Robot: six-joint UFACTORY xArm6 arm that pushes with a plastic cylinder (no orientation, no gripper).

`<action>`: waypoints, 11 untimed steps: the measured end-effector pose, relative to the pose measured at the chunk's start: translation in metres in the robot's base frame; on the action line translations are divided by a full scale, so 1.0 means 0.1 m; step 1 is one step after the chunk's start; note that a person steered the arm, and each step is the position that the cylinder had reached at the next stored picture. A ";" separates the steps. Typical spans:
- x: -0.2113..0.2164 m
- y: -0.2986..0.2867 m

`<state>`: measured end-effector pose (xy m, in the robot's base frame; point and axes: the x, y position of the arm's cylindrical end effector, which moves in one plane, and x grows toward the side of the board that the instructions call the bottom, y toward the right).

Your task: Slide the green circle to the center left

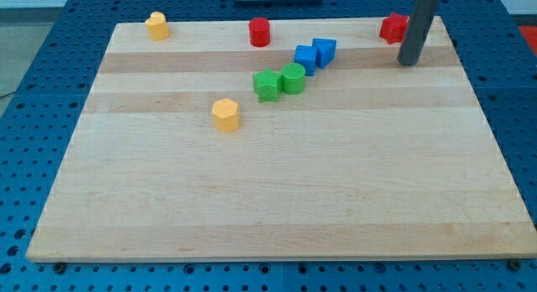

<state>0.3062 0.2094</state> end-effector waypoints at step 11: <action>0.05 -2.27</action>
<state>0.3108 -0.0181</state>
